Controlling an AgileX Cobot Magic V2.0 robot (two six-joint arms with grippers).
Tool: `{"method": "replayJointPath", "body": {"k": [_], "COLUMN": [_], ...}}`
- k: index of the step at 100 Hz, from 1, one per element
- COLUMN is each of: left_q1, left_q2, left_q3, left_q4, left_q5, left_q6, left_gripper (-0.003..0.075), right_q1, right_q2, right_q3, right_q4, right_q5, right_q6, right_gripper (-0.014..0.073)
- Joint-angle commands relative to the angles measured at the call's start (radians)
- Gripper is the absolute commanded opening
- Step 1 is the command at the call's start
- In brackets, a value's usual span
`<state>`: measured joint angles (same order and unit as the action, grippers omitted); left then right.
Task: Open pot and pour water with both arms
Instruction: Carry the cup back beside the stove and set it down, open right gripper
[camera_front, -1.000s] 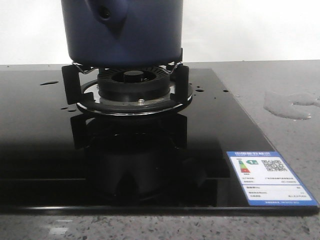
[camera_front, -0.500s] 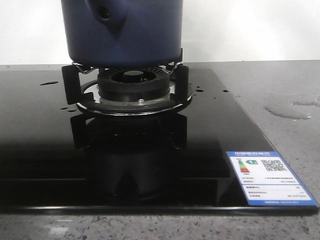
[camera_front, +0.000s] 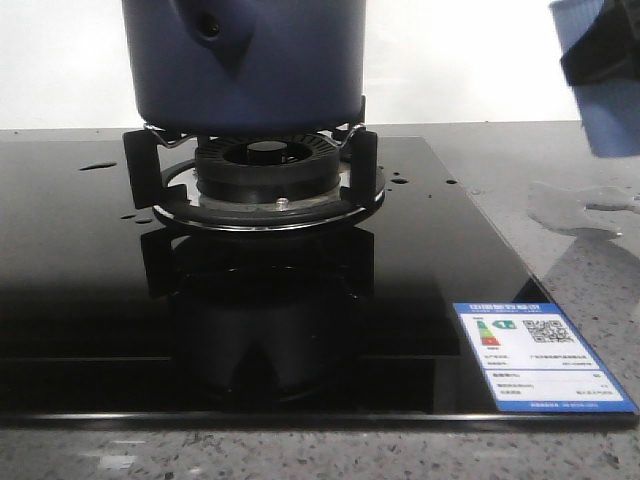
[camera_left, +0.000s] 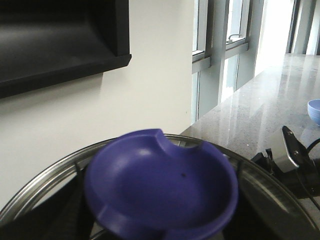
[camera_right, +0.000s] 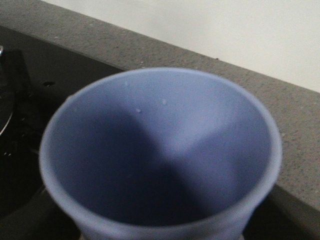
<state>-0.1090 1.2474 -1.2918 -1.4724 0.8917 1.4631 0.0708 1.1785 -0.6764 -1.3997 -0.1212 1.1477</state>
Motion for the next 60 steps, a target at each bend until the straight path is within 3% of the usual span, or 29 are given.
{"method": "replayJointPath", "body": {"k": [1, 32, 60], "left_q1": [-0.001, -0.001, -0.001], "left_q2": [-0.017, -0.015, -0.009], "left_q3": [-0.028, -0.028, -0.028], "left_q4": [-0.108, -0.13, -0.132], "left_q5": [-0.002, 0.005, 0.023], "left_q6": [0.004, 0.025, 0.025], "left_gripper": [0.0306, 0.0306, 0.0306], "right_q1": [-0.024, -0.092, -0.092], "right_q2": [-0.028, 0.018, 0.056], "right_q3": [-0.01, 0.01, 0.01], "right_q4": [-0.005, 0.025, 0.025], "right_q5": [-0.077, -0.284, -0.288], "right_q6": [0.005, 0.003, 0.003], "right_gripper": [0.0318, 0.0318, 0.0321]}}
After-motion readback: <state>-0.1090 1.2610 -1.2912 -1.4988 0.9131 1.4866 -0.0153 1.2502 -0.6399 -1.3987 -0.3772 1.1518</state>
